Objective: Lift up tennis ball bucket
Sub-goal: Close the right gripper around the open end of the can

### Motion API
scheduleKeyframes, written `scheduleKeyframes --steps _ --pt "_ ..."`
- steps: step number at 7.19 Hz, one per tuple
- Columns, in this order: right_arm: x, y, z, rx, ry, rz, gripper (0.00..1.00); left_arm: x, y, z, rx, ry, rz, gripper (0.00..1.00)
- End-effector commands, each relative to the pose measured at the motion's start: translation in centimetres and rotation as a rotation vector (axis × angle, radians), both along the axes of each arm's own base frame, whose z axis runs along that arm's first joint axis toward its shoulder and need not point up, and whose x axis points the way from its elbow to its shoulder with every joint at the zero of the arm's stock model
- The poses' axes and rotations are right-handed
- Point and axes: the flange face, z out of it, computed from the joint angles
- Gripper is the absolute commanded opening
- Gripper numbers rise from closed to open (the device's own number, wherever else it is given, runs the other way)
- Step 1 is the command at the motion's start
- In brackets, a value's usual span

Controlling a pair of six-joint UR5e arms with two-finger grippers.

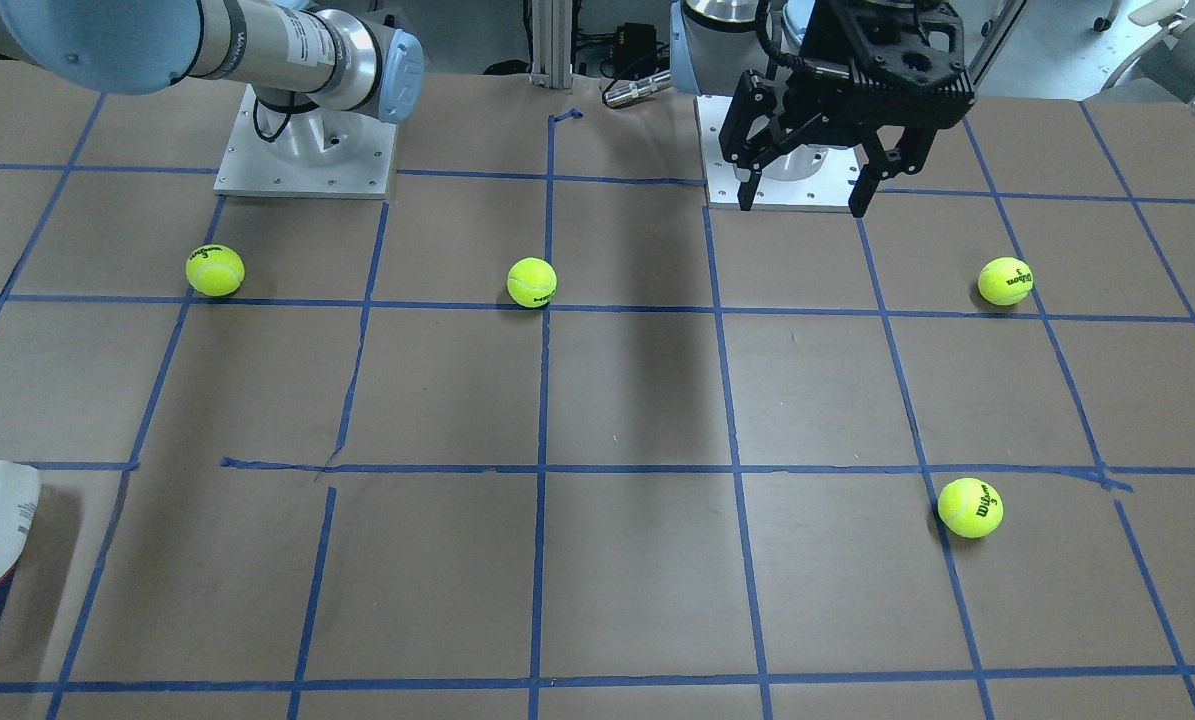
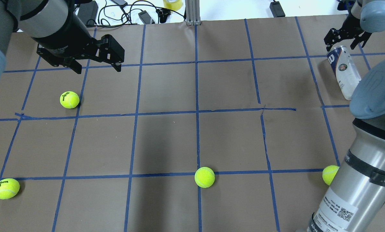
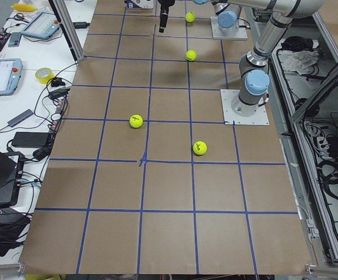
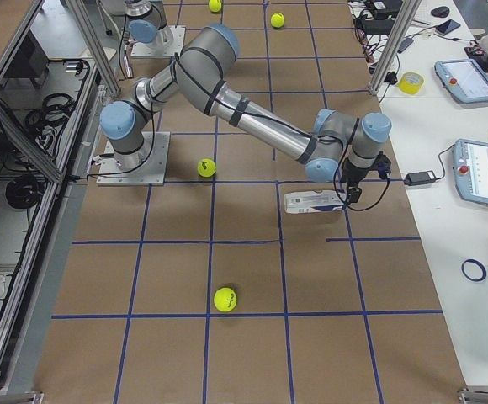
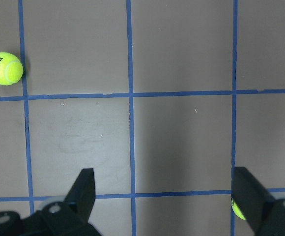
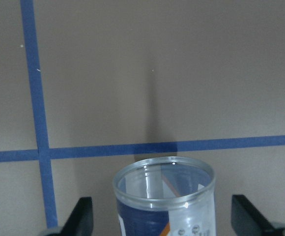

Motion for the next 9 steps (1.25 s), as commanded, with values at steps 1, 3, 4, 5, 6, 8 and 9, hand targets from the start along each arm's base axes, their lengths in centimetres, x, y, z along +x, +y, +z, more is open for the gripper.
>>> scheduleKeyframes --steps 1,3,4,5,6,8,9 --pt "-1.4 0.0 -2.1 0.000 -0.009 0.022 1.00 -0.1 -0.1 -0.9 0.023 -0.006 -0.001 1.00" --pt "-1.3 0.1 -3.9 0.000 -0.009 0.022 0.94 -0.3 -0.4 -3.8 0.079 0.001 -0.004 1.00" --pt "-1.2 0.3 -4.3 0.011 -0.012 0.023 0.88 -0.2 -0.2 -4.6 0.099 -0.010 -0.003 1.00" --pt "-1.3 0.4 -4.1 0.013 -0.008 0.026 0.83 -0.2 -0.4 -4.7 0.098 -0.008 -0.003 1.00" --pt "-1.3 0.5 -3.7 0.010 -0.009 0.062 0.75 -0.2 -0.3 -4.6 0.098 -0.010 -0.003 1.00" --pt "-1.1 0.4 -1.3 -0.029 -0.004 0.094 0.71 -0.2 -0.4 -4.8 0.101 -0.008 -0.002 1.00" --pt "0.1 0.5 2.1 -0.073 -0.013 0.129 0.71 -0.2 -0.4 -4.8 0.098 -0.006 -0.002 1.00"
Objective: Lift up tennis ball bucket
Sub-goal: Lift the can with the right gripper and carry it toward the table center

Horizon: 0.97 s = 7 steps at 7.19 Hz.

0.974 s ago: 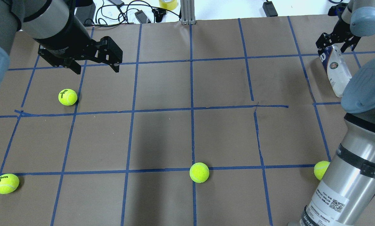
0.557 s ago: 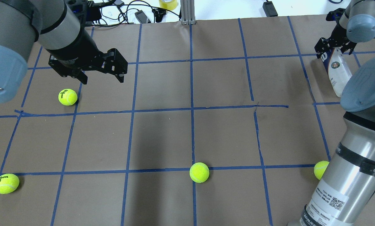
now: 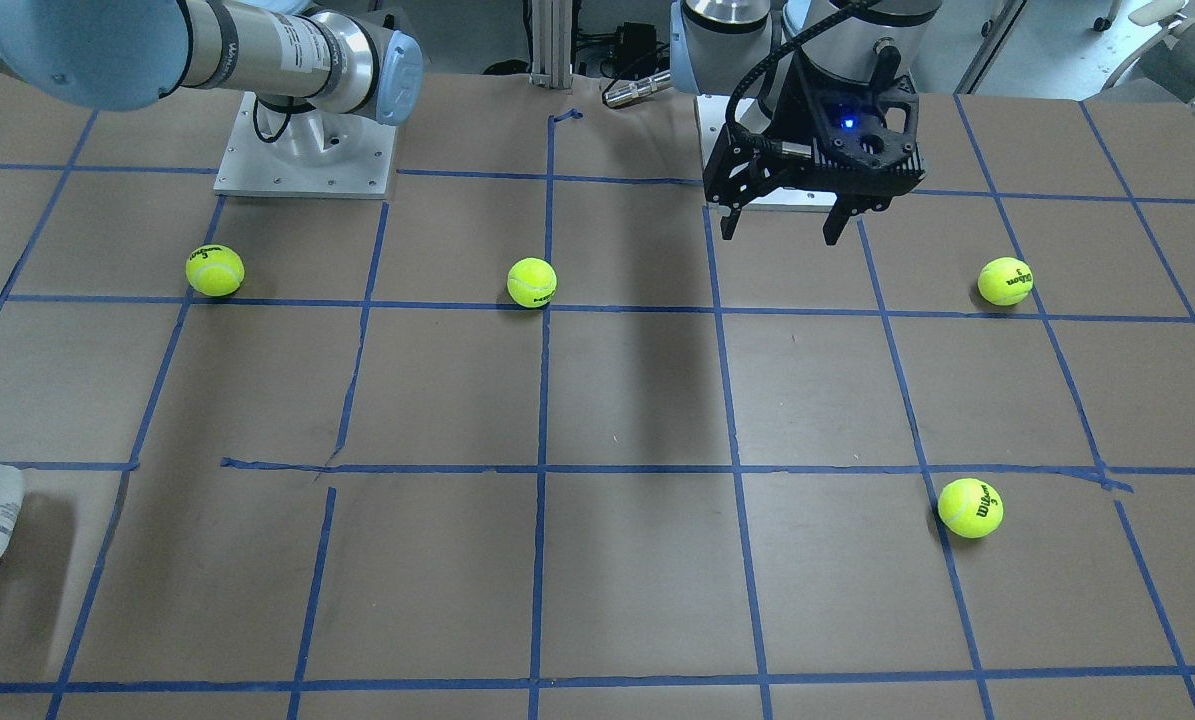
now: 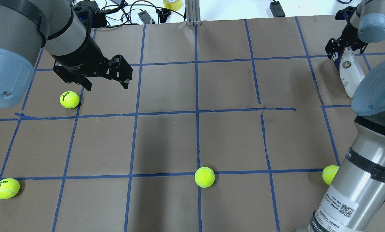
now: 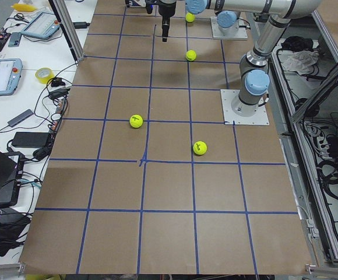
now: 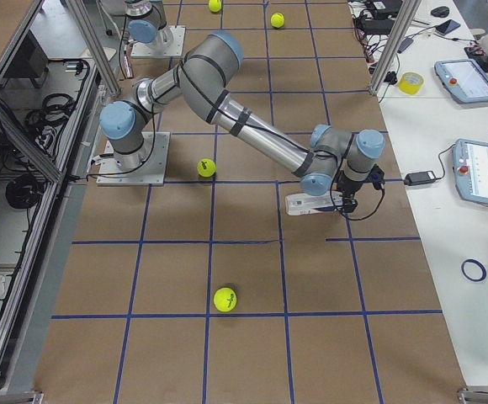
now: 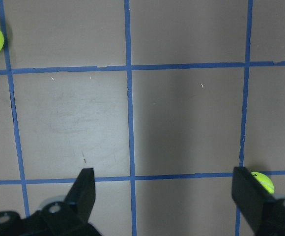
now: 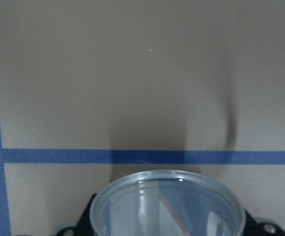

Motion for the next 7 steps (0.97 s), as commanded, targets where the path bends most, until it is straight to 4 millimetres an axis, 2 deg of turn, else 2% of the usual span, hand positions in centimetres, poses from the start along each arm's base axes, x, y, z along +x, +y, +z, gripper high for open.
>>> scheduleKeyframes --steps 1,2,3,4,6,7 --pt "3.5 -0.1 5.5 -0.065 -0.024 0.078 0.71 -0.1 -0.2 -0.3 0.002 0.006 0.003 1.00" --pt "7.2 0.1 6.8 -0.074 -0.067 0.159 0.68 0.0 -0.5 -0.6 0.007 0.001 0.003 1.00" --pt "12.1 0.8 9.2 -0.074 -0.094 0.222 0.67 -0.1 -0.9 -1.1 0.013 0.000 0.000 1.00" --pt "17.1 2.0 10.8 -0.053 -0.106 0.291 0.60 -0.1 -1.1 -1.4 0.020 0.000 -0.001 1.00" --pt "28.2 5.0 14.7 -0.075 -0.096 0.486 0.54 -0.1 -1.1 -1.4 0.021 -0.003 -0.001 1.00" --pt "32.8 6.5 13.4 -0.040 -0.098 0.547 0.48 -0.1 -1.1 -1.6 0.024 -0.002 0.002 1.00"
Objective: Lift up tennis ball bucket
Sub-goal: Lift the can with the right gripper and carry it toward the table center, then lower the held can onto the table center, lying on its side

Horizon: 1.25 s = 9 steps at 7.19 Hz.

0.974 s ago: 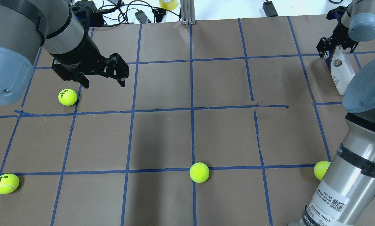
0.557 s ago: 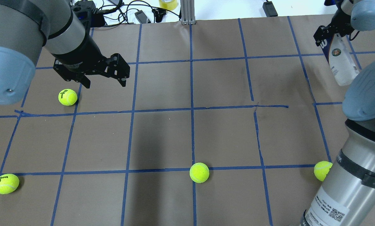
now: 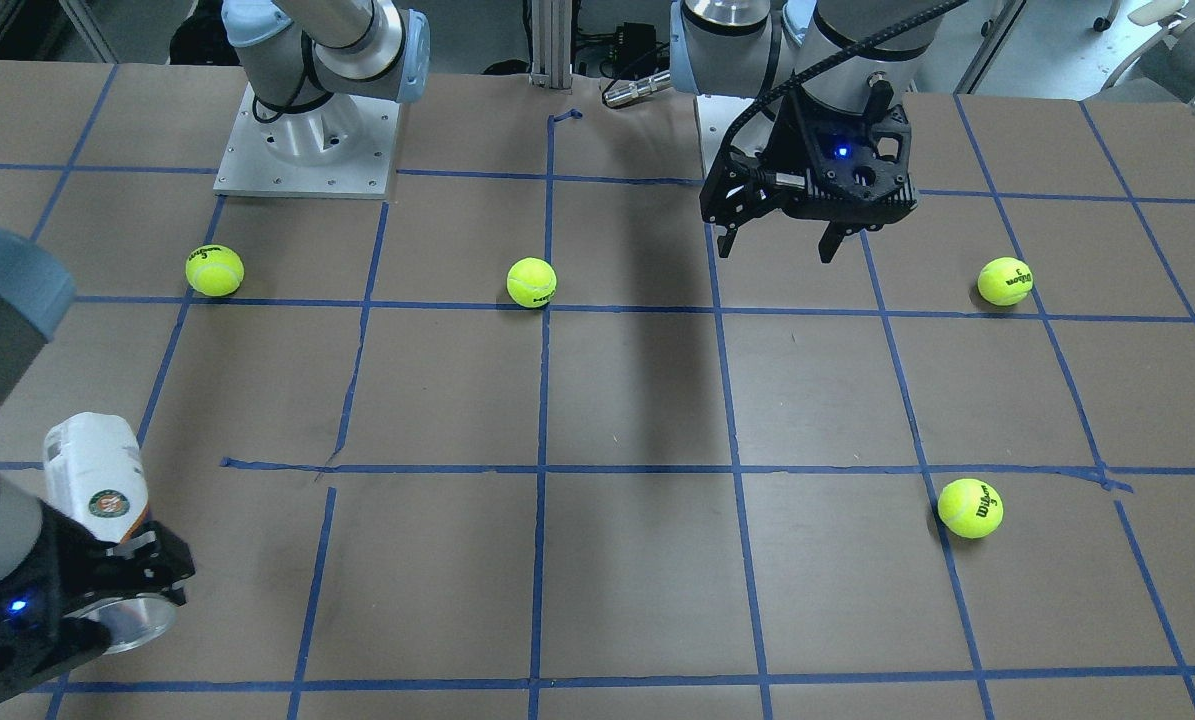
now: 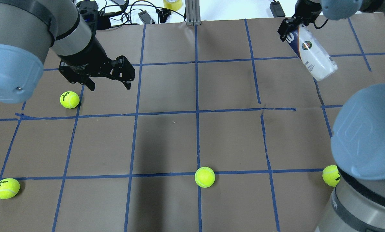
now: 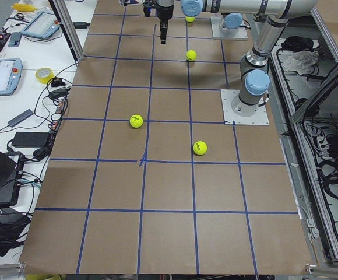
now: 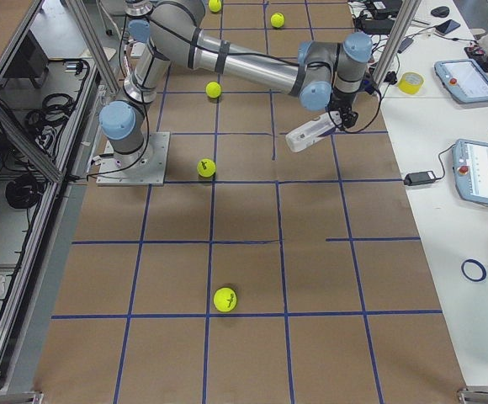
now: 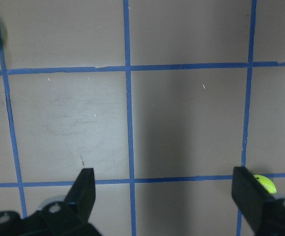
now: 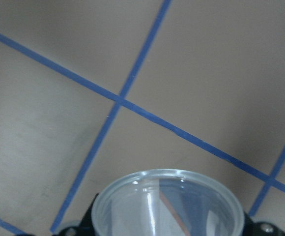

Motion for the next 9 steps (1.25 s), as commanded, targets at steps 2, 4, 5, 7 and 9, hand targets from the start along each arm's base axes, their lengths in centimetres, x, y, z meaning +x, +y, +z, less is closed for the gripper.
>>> scheduleKeyframes --steps 2,4,5,7,9 --pt "13.0 4.4 -0.8 0.021 0.003 0.256 0.36 0.0 -0.1 -0.3 0.005 -0.001 0.002 1.00" --pt "24.0 8.0 -1.2 -0.020 0.026 0.451 0.35 0.0 -0.1 -0.3 0.006 -0.002 0.001 1.00" --pt "26.6 8.5 -2.2 -0.081 0.066 0.510 0.35 0.0 -0.1 -0.3 0.005 -0.002 0.001 1.00" --pt "29.5 8.6 -6.4 -0.075 0.066 0.682 0.33 0.0 -0.1 -0.3 0.005 -0.002 0.001 1.00" --pt "35.1 12.0 -7.9 -0.054 0.033 0.827 0.30 0.0 -0.1 -0.3 0.005 0.000 -0.001 1.00"
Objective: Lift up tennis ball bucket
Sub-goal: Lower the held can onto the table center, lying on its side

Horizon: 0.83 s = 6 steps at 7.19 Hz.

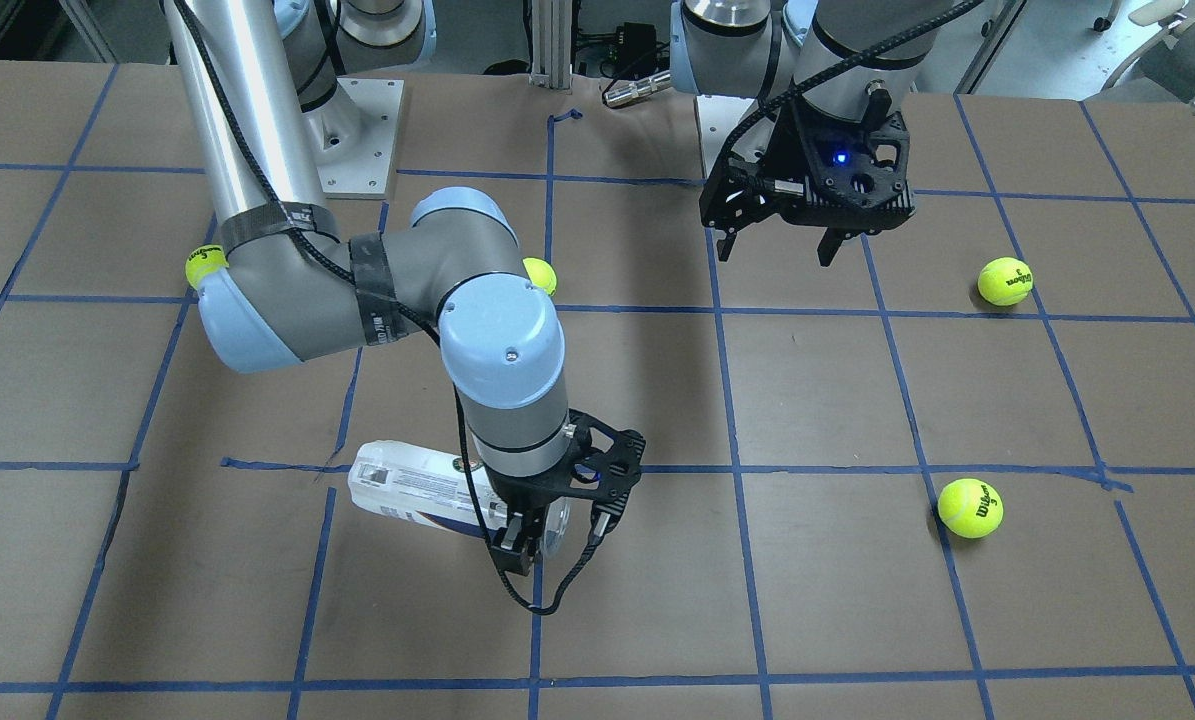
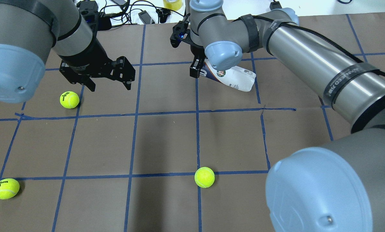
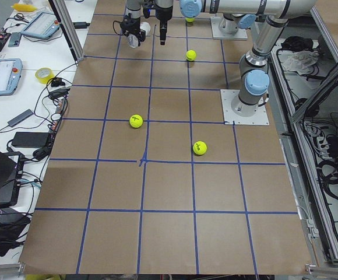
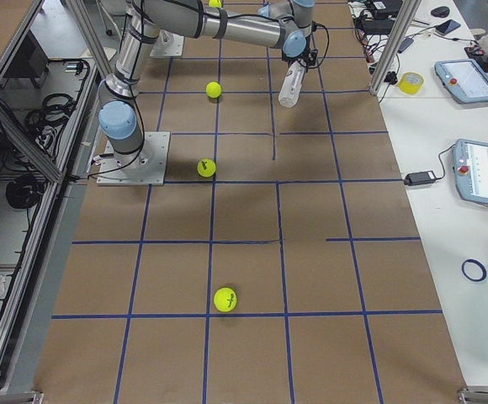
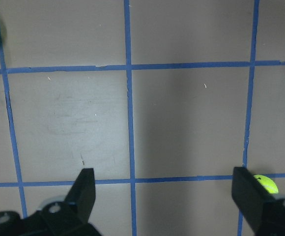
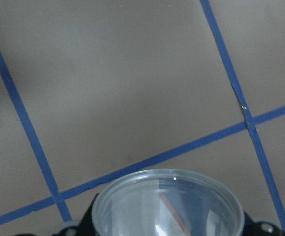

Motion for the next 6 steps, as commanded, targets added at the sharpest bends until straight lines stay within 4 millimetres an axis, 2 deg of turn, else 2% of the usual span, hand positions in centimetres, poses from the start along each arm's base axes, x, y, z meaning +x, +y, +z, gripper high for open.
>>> scheduleKeyframes --steps 1,3,4,6 --pt "5.5 3.6 -1.4 0.021 -0.002 0.120 0.31 0.0 0.0 0.0 0.000 0.000 -0.001 1.00" --pt "5.9 3.9 -3.7 0.048 0.011 0.189 0.30 0.2 -0.1 0.1 -0.002 -0.001 0.002 1.00" --pt "6.2 4.2 -3.8 0.047 0.014 0.220 0.30 0.2 0.0 0.1 -0.003 -0.001 0.004 1.00" --pt "8.3 5.7 -4.7 0.063 0.004 0.266 0.31 0.3 -0.1 0.1 -0.003 -0.001 0.005 1.00"
